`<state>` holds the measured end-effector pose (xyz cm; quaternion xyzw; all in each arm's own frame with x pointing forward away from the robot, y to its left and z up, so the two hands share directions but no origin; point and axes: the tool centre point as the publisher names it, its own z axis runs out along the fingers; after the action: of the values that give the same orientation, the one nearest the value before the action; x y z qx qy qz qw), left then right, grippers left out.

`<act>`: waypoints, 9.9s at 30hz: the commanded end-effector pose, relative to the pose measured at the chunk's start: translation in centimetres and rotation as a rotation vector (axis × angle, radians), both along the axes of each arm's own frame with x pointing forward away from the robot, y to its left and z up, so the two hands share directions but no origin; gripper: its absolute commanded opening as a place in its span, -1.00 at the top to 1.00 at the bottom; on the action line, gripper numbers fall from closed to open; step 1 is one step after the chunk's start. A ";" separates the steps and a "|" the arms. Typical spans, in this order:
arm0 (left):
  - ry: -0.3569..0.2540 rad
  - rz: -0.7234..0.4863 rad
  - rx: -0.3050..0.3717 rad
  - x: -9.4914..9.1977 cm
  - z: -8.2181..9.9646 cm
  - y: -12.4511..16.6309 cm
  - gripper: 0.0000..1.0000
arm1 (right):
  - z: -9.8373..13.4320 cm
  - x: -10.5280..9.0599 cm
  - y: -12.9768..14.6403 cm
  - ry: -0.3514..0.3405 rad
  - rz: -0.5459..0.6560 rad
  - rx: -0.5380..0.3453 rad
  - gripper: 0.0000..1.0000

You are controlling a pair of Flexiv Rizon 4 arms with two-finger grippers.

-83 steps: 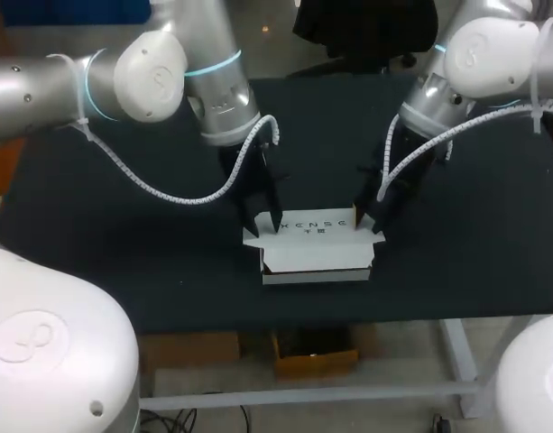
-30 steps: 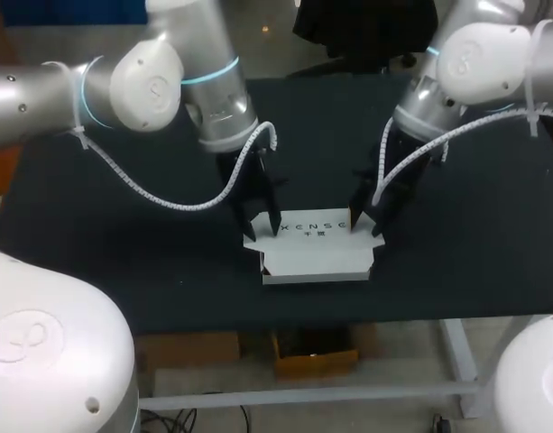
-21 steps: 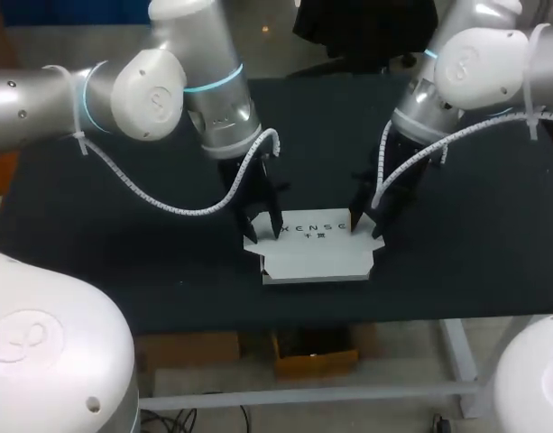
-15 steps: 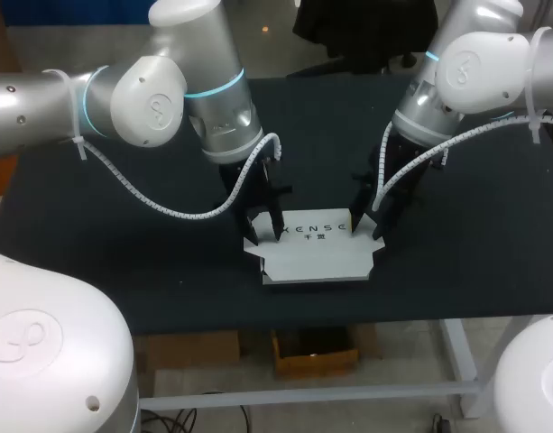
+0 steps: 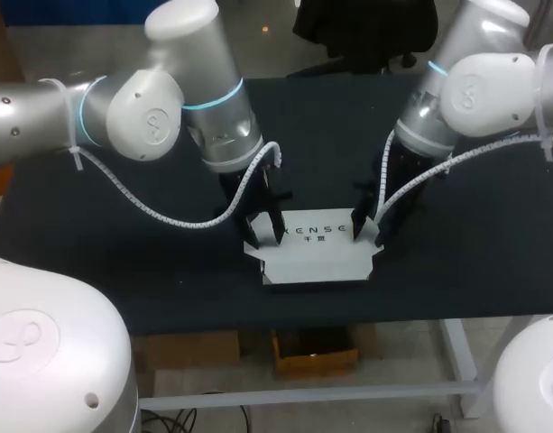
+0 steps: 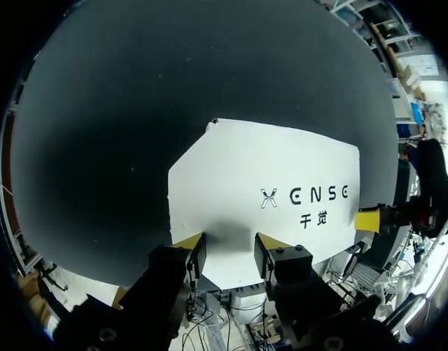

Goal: Assemble the packaging by folding the flat box into shape, placing the metal phone stand inside, and closing the box properly

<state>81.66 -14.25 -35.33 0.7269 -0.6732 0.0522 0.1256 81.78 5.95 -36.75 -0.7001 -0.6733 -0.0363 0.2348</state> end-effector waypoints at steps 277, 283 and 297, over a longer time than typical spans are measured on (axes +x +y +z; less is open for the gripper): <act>0.346 0.105 -0.338 2.8 2.6 -1.6 0.07 | 2.7 2.8 1.9 0.137 -0.075 0.216 0.16; 0.364 0.100 -0.340 2.8 2.8 -1.6 0.07 | 2.9 2.6 2.0 0.142 -0.075 0.216 0.15; 0.416 0.096 -0.352 3.3 2.9 -1.3 0.07 | 3.3 2.6 2.3 0.166 -0.074 0.219 0.16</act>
<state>84.40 -14.99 -32.34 0.7230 -0.5767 0.0295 0.3792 84.11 7.70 -33.43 -0.6974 -0.6169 -0.0642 0.3591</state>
